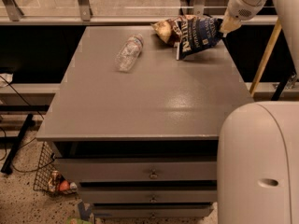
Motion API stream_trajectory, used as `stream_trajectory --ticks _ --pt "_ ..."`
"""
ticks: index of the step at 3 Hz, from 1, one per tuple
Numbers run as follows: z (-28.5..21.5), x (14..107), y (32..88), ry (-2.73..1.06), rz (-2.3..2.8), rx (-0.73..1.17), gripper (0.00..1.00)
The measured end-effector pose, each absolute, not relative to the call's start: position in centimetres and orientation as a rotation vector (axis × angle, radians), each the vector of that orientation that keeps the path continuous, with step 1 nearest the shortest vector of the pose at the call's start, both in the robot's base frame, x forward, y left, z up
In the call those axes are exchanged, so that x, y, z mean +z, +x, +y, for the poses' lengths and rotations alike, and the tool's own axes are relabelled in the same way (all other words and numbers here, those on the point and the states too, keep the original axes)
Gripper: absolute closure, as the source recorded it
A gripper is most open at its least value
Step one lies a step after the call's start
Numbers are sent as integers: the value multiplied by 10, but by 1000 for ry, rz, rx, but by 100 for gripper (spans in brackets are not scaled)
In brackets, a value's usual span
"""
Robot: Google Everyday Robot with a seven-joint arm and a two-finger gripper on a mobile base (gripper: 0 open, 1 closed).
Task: Move blue chip bag near brown chip bag
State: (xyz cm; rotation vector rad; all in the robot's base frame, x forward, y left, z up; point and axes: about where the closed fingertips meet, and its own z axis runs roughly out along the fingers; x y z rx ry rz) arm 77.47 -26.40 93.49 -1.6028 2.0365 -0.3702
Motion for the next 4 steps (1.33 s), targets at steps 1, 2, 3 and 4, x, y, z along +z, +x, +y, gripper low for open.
stream_trajectory --ticks 1,2,3,4 --pt "-262 933 775 -1611 2032 -366 53" --pt "-261 929 777 -1615 2034 -362 28" --pt "-259 925 778 -1619 2035 -358 4" --pt "-261 927 776 -1624 2039 -365 0"
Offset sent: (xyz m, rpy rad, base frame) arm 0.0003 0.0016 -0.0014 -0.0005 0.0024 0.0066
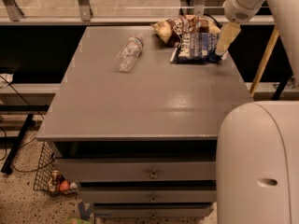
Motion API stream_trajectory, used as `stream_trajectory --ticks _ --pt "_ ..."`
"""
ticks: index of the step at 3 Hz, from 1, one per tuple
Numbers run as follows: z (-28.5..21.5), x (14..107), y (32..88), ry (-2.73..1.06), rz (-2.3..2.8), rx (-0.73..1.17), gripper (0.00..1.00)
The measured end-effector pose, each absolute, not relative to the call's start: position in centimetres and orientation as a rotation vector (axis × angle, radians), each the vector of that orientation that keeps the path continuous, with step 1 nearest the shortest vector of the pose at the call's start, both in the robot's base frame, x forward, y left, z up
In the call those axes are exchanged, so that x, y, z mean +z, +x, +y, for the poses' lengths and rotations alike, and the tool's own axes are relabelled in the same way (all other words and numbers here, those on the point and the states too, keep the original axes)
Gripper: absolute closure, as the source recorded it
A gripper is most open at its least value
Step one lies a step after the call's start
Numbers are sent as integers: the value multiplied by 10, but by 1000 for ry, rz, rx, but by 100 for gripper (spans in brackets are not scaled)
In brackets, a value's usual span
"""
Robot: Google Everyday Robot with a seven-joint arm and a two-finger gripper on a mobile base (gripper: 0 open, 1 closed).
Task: Move blue chip bag near brown chip bag
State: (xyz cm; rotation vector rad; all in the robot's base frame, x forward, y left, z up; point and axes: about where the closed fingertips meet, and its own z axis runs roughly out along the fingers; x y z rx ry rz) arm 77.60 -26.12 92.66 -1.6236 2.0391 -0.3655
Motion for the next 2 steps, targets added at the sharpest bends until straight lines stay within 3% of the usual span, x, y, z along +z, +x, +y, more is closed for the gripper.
stream_trajectory --ticks 2 --pt "-309 982 724 -1555 2101 -530 0"
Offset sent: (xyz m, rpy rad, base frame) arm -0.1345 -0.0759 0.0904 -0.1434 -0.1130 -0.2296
